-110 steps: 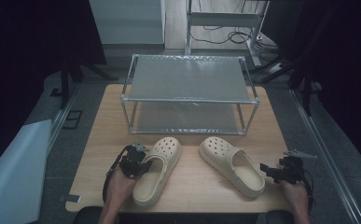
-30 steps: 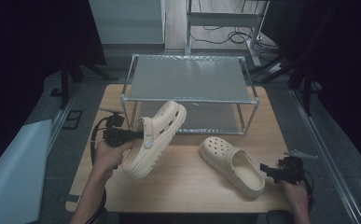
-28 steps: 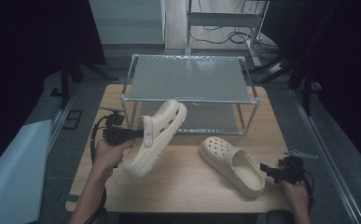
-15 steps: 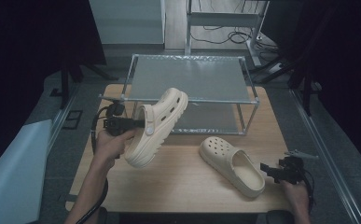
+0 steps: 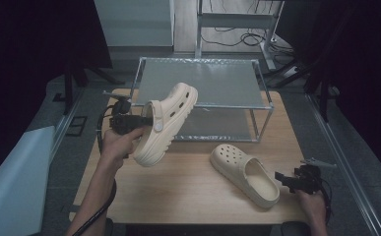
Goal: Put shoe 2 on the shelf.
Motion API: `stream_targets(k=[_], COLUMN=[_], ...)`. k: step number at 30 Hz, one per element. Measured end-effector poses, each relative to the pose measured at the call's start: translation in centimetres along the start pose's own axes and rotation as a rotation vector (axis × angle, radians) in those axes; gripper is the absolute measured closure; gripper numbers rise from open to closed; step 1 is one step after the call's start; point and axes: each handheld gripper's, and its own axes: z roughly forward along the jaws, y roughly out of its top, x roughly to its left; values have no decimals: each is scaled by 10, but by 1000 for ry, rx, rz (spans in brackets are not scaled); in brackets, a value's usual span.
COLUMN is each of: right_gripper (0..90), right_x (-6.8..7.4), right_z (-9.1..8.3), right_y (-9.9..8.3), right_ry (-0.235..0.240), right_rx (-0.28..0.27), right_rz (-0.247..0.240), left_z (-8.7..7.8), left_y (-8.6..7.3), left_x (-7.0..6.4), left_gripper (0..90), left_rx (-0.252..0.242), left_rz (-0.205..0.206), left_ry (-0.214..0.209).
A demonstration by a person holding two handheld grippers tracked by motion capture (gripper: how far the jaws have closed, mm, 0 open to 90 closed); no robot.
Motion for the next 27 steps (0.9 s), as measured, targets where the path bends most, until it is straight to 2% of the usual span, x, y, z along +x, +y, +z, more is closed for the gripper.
stream_targets(k=[8,13,20,27], right_gripper=[70,70,71,73], right_x=[-1,-1,-1,-2], right_z=[-1,0,-1,-1], right_y=[0,0,0,0], right_ry=[-5,-5,-5,-4], right_rx=[-8,-10,-7,-7], right_rz=[10,10,11,13], left_z=[1,7,13,23], left_y=[14,24,36,54], left_x=[-4,-3,-5,-3], left_gripper=[773,773,771,770], left_rx=[-44,-86,-129,-186], left_rz=[-40,-80,-107,-155], left_ry=[12,-7,7,10])
